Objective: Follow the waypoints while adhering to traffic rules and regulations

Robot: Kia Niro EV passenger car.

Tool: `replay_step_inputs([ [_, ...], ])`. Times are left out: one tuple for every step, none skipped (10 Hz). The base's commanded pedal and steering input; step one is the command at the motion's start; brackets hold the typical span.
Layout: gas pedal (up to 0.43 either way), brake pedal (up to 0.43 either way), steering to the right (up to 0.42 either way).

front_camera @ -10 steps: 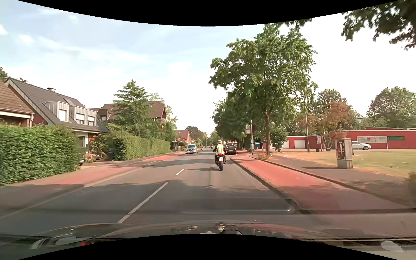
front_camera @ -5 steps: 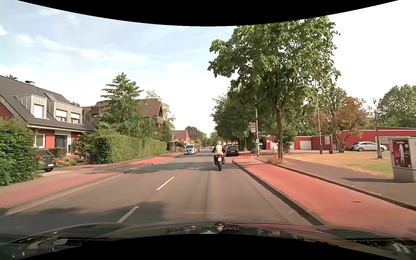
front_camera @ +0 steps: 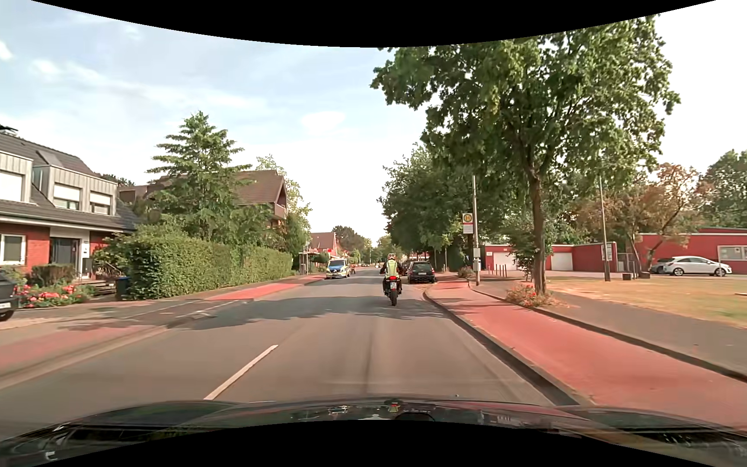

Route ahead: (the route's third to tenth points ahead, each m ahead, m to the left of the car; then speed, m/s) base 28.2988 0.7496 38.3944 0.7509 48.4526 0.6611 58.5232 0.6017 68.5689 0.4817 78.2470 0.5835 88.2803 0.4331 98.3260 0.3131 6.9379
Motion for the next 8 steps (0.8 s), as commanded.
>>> replay_step_inputs([
  [0.138, 0.000, -0.007],
  [0.138, 0.000, -0.006],
  [0.130, 0.000, -0.007],
  [0.130, 0.000, -0.007],
  [0.130, 0.000, -0.007],
  [0.130, 0.000, -0.007],
  [0.130, 0.000, -0.006],
  [0.130, 0.000, -0.007],
])
